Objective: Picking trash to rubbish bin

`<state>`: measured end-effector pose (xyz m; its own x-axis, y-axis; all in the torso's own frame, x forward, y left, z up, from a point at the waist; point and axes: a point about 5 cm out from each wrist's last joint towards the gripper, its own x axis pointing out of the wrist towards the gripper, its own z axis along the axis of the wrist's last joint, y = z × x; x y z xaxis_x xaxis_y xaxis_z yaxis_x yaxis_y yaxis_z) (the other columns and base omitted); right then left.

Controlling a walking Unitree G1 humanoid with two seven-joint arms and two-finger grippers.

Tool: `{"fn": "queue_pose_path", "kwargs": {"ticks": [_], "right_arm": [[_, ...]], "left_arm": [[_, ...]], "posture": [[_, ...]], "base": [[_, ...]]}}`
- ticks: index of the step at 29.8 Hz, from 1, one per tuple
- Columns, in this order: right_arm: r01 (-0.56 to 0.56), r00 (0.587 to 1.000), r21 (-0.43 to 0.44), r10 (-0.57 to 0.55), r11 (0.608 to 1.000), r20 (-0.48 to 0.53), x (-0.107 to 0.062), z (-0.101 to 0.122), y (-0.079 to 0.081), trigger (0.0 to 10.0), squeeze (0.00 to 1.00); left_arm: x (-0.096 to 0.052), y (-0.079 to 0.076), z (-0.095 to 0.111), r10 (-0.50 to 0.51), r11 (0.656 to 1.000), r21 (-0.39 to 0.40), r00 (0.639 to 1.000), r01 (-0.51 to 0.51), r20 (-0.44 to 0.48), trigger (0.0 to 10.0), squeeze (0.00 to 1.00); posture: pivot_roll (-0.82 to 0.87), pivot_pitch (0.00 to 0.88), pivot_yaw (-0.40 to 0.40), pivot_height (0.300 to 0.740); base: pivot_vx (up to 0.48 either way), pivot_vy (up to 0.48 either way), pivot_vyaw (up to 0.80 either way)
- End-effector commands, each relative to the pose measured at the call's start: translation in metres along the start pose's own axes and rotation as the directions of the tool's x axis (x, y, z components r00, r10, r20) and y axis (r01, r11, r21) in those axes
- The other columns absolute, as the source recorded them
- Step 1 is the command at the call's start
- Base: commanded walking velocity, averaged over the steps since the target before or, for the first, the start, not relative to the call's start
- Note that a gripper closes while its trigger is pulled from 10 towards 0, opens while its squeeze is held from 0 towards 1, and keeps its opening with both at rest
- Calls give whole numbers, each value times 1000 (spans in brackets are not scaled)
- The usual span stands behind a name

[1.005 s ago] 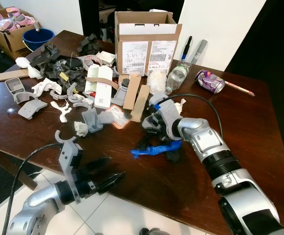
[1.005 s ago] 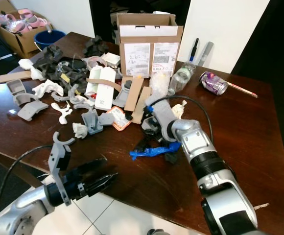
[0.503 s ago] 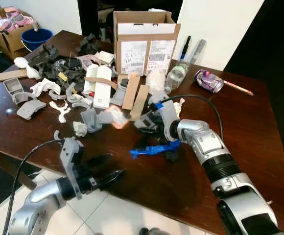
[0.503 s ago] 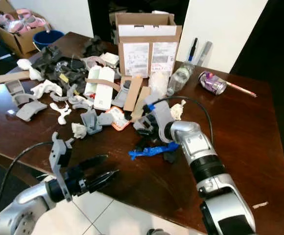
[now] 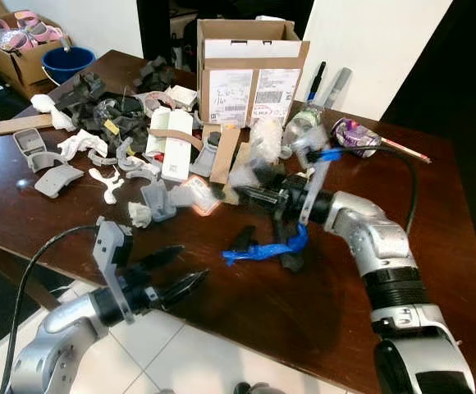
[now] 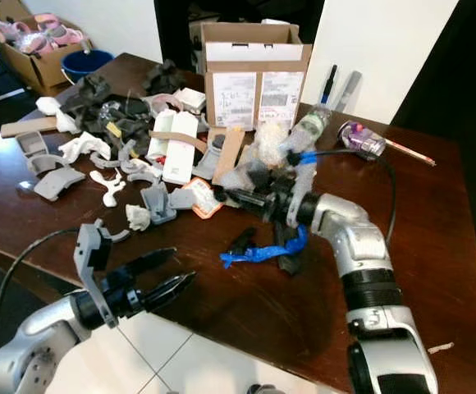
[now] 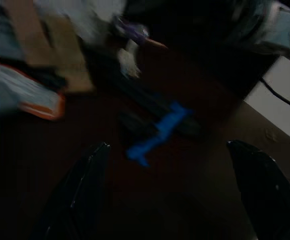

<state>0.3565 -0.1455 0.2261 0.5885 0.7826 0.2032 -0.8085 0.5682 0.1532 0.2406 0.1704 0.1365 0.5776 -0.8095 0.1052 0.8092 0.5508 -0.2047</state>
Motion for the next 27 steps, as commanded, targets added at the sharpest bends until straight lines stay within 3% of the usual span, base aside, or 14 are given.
{"fn": "queue_pose_path", "kwargs": {"ticks": [1, 2, 7, 11, 13, 15, 18, 19, 23, 27], "right_arm": [[38, 991, 35, -42, 999, 128, -6, 15, -8, 0, 0], [71, 978, 63, -82, 995, 190, -8, 22, -12, 0, 0], [167, 942, 120, -195, 979, 274, -11, 29, -22, 0, 0], [224, 923, 141, -256, 964, 289, -13, 29, -28, 0, 0], [306, 885, 191, -353, 933, 304, -16, 28, -37, 0, 0], [306, 885, 191, -353, 933, 304, -16, 28, -37, 0, 0], [382, 857, 210, -430, 900, 283, -20, 25, -44, 0, 0], [382, 857, 210, -430, 900, 283, -20, 25, -44, 0, 0], [467, 841, 177, -497, 867, 214, -22, 16, -51, 0, 0], [489, 839, 162, -513, 857, 183, -20, 11, -52, 0, 0]], "left_arm": [[-2, 3, 3, 35, 999, 14, 999, -35, 24, 10000, 0], [-1, 7, 6, 61, 998, 29, 998, -62, 35, 10000, 0], [4, 19, 12, 140, 986, 90, 989, -143, 45, 10000, 0], [7, 26, 14, 185, 975, 119, 982, -190, 48, 10000, 0], [11, 38, 18, 271, 949, 148, 961, -278, 62, 10000, 0], [11, 38, 18, 271, 949, 148, 961, -278, 62, 10000, 0], [8, 53, 20, 403, 893, 196, 914, -406, 56, 10000, 0], [8, 53, 20, 403, 893, 196, 914, -406, 56, 10000, 0], [-5, 72, 30, 565, 778, 287, 822, -559, 69, 10000, 0], [-12, 78, 37, 611, 730, 336, 788, -596, 71, 10000, 0]], "posture": [[140, 132, -73, 740], [140, 132, -73, 740], [136, 136, -67, 740], [134, 137, -66, 740], [134, 137, -66, 740], [134, 137, -66, 740], [126, 145, -66, 740], [126, 145, -66, 740], [126, 149, -67, 740], [125, 151, -66, 740]], "base": [[0, 0, 0], [0, 0, 0], [0, 0, 0], [0, 0, 0], [0, 0, 0], [0, 0, 0], [0, 0, 0], [0, 0, 0], [0, 0, 0], [0, 0, 0]]}}
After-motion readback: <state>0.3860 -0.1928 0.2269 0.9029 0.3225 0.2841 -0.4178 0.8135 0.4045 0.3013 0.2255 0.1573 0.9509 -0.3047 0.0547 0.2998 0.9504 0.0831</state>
